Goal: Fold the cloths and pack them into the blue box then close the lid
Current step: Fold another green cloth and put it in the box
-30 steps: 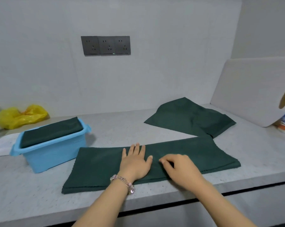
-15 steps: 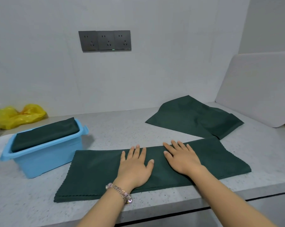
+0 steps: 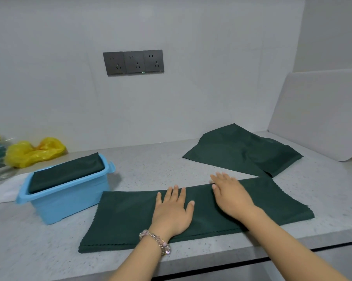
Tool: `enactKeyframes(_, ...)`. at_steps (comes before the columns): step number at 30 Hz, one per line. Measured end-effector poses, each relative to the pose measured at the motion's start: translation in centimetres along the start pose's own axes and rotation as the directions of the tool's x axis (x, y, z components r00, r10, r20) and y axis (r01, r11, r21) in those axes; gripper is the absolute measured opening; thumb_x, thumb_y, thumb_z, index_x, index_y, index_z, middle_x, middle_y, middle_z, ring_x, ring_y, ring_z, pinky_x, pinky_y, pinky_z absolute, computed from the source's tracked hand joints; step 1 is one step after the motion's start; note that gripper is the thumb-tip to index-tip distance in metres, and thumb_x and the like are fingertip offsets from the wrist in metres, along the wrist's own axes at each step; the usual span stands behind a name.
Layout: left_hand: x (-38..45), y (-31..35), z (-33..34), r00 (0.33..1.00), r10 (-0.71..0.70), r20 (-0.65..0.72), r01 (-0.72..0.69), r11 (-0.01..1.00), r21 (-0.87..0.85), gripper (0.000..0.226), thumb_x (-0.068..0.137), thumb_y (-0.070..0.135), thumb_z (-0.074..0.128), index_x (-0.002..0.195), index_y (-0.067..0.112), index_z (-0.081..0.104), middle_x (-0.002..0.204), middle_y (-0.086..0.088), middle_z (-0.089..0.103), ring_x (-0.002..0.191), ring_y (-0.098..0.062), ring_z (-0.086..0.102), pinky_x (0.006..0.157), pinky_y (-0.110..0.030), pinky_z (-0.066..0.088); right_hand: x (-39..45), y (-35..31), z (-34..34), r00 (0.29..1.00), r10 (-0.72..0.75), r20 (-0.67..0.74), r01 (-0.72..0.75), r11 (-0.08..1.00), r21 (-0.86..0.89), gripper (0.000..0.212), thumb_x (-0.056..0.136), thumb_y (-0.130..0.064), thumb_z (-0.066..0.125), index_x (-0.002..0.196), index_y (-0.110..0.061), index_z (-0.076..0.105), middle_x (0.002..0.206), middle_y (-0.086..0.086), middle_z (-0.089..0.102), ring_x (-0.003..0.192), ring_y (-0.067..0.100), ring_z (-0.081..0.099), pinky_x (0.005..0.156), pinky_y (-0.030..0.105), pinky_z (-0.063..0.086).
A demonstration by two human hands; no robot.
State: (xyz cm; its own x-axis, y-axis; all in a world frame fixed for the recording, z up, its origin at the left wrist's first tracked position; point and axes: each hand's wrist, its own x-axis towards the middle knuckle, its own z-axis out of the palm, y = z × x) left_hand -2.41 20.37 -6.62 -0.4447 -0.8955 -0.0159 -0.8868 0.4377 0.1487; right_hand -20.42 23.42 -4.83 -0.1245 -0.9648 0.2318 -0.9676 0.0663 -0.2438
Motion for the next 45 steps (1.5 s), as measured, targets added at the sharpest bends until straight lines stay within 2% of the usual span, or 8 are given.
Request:
enactKeyframes(4, -0.4, 1.2, 0.0, 1.000, 0.015, 0.024, -0.015, 1.000, -0.015, 0.058, 0.098, 0.033, 0.013, 0.151, 0.018, -0.004, 0.158, 0.000, -0.011, 0.145, -0.013, -0.013, 0.117, -0.042, -0.011, -0.7, -3.2, 1.5, 0.996, -0.081, 0.044, 0.066, 0.961, 0.269, 0.045, 0.103, -0.025, 0.022, 0.148, -0.019, 0.026, 0.155, -0.002, 0.023, 0.143, 0.010, 0.017, 0.115, 0.023, 0.008)
enactKeyframes(9, -0.4, 0.2, -0.4, 0.999, 0.027, 0.046, -0.026, 1.000, -0.008, 0.058, 0.099, 0.033, 0.013, 0.151, 0.016, -0.006, 0.158, 0.000, -0.013, 0.144, -0.012, -0.014, 0.117, -0.038, -0.012, -0.5, -3.2, 2.9, 0.982, -0.088, 0.167, 0.088, 0.996, 0.010, 0.048, 0.102, -0.038, 0.016, 0.150, -0.030, 0.014, 0.158, -0.005, 0.009, 0.145, 0.008, 0.003, 0.117, 0.029, 0.000)
enactKeyframes(19, -2.5, -7.8, -1.1, 0.998, -0.070, -0.007, 0.070, 0.998, 0.000, 0.063, 0.097, 0.052, 0.013, 0.151, 0.023, -0.003, 0.158, 0.004, -0.011, 0.144, -0.009, -0.012, 0.115, -0.030, -0.009, -0.5, -2.9, 2.9, 0.978, -0.069, 0.198, 0.082, 0.995, -0.057, 0.049, 0.101, -0.042, 0.012, 0.149, -0.034, 0.009, 0.158, -0.008, 0.004, 0.145, 0.008, 0.000, 0.117, 0.030, -0.001)
enactKeyframes(29, -4.6, -12.6, -1.7, 0.985, -0.172, -0.004, 0.172, 0.985, 0.033, 0.067, 0.090, 0.068, 0.011, 0.149, 0.039, -0.003, 0.158, 0.001, -0.010, 0.145, -0.016, -0.012, 0.117, -0.034, -0.007, -0.4, -3.8, 2.1, 0.968, -0.032, 0.250, 0.063, 0.991, -0.120, 0.049, 0.102, -0.038, 0.012, 0.150, -0.029, 0.008, 0.159, -0.004, 0.003, 0.146, 0.013, -0.001, 0.118, 0.033, 0.000)
enactKeyframes(32, -4.8, -12.2, -1.7, 0.984, -0.179, 0.000, 0.179, 0.983, 0.037, 0.067, 0.090, 0.067, 0.011, 0.149, 0.037, -0.003, 0.158, -0.001, -0.011, 0.145, -0.018, -0.012, 0.117, -0.035, -0.008, 0.0, -6.0, 1.8, 0.977, -0.053, 0.206, 0.100, 0.969, -0.225, 0.050, 0.102, -0.032, 0.016, 0.151, -0.025, 0.010, 0.158, -0.002, 0.008, 0.146, 0.019, 0.000, 0.118, 0.039, 0.000)
enactKeyframes(37, -5.0, -11.6, -1.3, 0.981, -0.192, -0.009, 0.193, 0.981, 0.030, 0.070, 0.090, 0.068, 0.011, 0.149, 0.035, -0.003, 0.158, -0.003, -0.012, 0.145, -0.020, -0.013, 0.116, -0.036, -0.010, 0.0, -11.5, 3.1, 0.963, -0.245, 0.108, 0.249, 0.968, -0.026, 0.046, 0.100, -0.034, 0.027, 0.145, -0.028, 0.030, 0.148, -0.005, 0.033, 0.132, 0.020, 0.026, 0.108, 0.033, 0.021)
enactKeyframes(41, -5.0, -12.4, -2.5, 0.981, -0.175, 0.086, 0.179, 0.983, -0.044, 0.061, 0.095, 0.060, 0.011, 0.150, 0.035, 0.000, 0.158, -0.001, -0.011, 0.145, -0.019, -0.012, 0.116, -0.037, -0.008, -0.1, -11.5, 4.5, 0.971, -0.229, 0.064, 0.231, 0.973, -0.014, 0.047, 0.098, -0.045, 0.023, 0.144, -0.035, 0.030, 0.140, -0.010, 0.033, 0.126, 0.014, 0.026, 0.104, 0.030, 0.020)
enactKeyframes(45, -4.9, -14.6, -4.3, 0.994, -0.098, 0.058, 0.099, 0.995, -0.023, 0.045, 0.102, 0.039, 0.022, 0.147, 0.038, 0.024, 0.157, 0.004, 0.018, 0.142, -0.022, 0.014, 0.113, -0.038, 0.012, -0.2, -11.8, 5.3, 0.980, -0.191, 0.047, 0.192, 0.981, -0.017, 0.047, 0.097, -0.048, 0.023, 0.143, -0.040, 0.029, 0.133, -0.005, 0.032, 0.123, 0.016, 0.026, 0.103, 0.031, 0.017)
